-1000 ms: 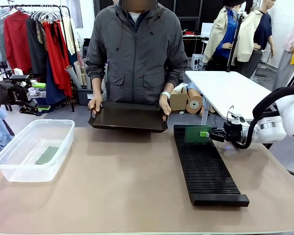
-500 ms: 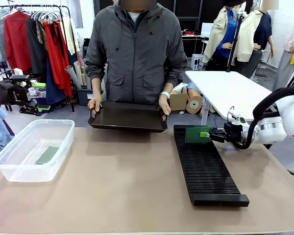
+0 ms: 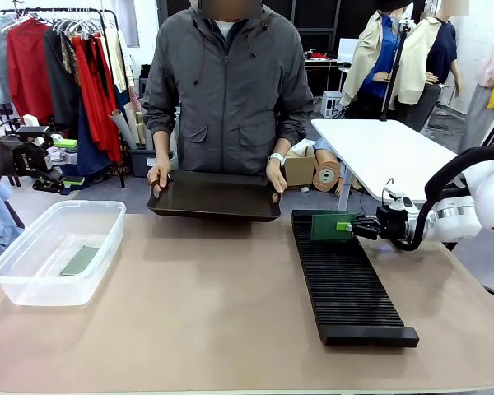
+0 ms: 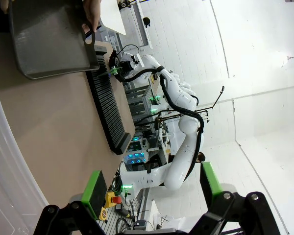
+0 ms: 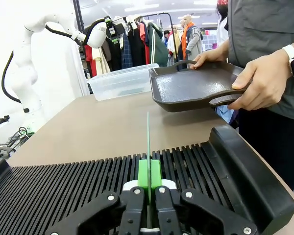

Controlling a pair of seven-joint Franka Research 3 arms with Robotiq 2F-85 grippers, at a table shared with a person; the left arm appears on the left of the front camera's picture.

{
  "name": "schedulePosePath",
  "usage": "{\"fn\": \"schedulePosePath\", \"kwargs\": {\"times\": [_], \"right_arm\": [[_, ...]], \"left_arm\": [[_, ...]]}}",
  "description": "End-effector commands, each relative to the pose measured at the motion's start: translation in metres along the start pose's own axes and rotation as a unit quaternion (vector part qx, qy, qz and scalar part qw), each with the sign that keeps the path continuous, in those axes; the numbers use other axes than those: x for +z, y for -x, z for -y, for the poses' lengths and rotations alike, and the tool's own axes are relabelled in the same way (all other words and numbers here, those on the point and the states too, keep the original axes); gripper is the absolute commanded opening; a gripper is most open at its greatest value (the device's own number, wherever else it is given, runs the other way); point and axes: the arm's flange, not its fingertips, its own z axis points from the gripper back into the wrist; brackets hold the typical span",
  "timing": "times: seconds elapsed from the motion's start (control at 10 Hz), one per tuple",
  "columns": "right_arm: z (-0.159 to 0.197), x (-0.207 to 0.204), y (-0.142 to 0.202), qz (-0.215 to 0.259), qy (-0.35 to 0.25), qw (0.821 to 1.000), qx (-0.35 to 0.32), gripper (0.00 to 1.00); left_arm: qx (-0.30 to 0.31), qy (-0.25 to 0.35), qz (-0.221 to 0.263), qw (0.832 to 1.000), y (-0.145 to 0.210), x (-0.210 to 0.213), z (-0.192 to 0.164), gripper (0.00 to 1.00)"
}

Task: Sort PCBs into racks and boxes based on the side picked up.
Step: If the short side of the Blank PCB is picked up, insert it into the PCB Rack ; if the long side is picked up, place it in the Organizing box.

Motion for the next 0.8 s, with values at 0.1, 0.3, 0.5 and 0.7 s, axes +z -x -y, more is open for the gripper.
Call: {"fn": "schedulePosePath", "kwargs": {"times": [0.1, 0.3, 0.5, 0.7], "right_arm": [[-0.0002, -0.0005, 0.0000, -0.001, -0.001, 1.000, 0.000, 0.00], [-0.0002, -0.0005, 0.0000, -0.001, -0.001, 1.000, 0.000, 0.00], [0.0000, 0.0000, 0.0000, 0.000, 0.000, 1.000, 0.000, 0.00], [0.0023, -0.0010, 0.0006, -0.007, 0.004, 1.000, 0.003, 0.00]], "left_arm": [[0.002, 0.003, -0.002, 1.000, 0.0017, 0.0011, 0.0023, 1.00], [0.002, 0.003, -0.002, 1.000, 0.0017, 0.0011, 0.0023, 1.00], [0.002, 0.003, -0.002, 1.000, 0.0017, 0.0011, 0.0023, 1.00], [0.002, 0.003, -0.002, 1.000, 0.0017, 0.0011, 0.0023, 1.00]]}}
